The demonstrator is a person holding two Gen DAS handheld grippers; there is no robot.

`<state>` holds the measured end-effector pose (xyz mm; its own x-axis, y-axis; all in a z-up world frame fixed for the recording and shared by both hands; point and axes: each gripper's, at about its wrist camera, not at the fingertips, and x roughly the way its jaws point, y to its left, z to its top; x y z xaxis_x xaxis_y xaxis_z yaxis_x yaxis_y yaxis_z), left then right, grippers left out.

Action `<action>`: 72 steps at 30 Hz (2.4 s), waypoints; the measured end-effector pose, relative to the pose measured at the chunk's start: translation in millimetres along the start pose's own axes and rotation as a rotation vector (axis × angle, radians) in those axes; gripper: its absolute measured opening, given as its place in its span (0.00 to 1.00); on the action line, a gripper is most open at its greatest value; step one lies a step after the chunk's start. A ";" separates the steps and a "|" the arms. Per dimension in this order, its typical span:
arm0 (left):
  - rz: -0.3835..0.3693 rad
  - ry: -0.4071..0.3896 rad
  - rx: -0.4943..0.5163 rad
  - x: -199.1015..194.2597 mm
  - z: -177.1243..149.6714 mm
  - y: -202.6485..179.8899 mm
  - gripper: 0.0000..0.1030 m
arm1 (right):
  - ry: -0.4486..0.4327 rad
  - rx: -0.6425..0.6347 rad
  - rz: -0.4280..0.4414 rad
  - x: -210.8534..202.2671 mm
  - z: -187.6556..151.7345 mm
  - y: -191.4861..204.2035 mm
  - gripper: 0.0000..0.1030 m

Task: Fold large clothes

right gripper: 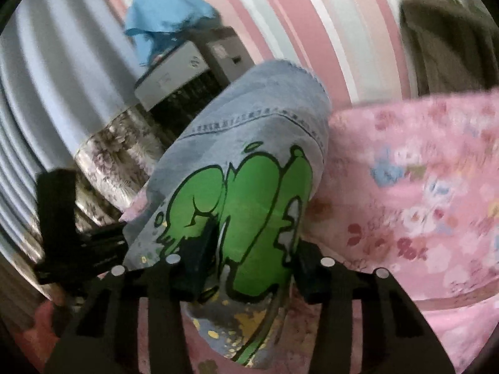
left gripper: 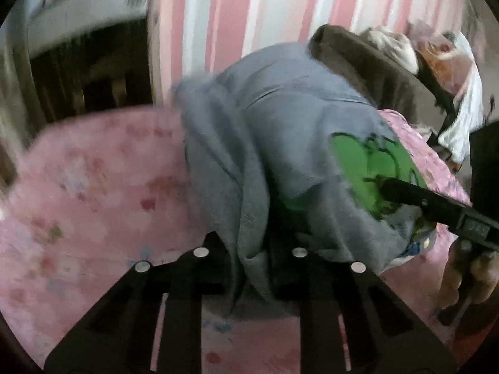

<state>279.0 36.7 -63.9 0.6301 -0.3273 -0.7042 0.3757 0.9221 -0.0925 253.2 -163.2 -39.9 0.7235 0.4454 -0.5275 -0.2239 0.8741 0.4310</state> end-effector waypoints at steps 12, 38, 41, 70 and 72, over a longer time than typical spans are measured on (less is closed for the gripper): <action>0.008 0.023 0.121 -32.8 -64.2 -94.9 0.18 | 0.051 -0.360 -0.207 -81.5 -48.6 7.8 0.43; 0.483 -0.474 -0.004 -160.3 -134.1 -113.7 0.97 | -0.376 -0.244 -0.543 -193.4 -124.8 34.3 0.98; 0.467 -0.495 -0.021 -161.0 -141.0 -112.0 0.97 | -0.404 -0.215 -0.534 -201.0 -125.6 31.2 0.98; 0.408 -0.446 -0.072 -149.2 -146.7 -97.8 0.97 | -0.412 -0.226 -0.551 -198.6 -128.7 33.7 0.98; 0.408 -0.446 -0.072 -149.2 -146.7 -98.3 0.97 | -0.412 -0.226 -0.551 -198.7 -128.7 33.8 0.98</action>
<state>48.4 25.1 -53.0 0.9434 0.0151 -0.3312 0.0067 0.9979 0.0647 17.8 -197.2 -14.8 0.9475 -0.1420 -0.2866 0.1471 0.9891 -0.0039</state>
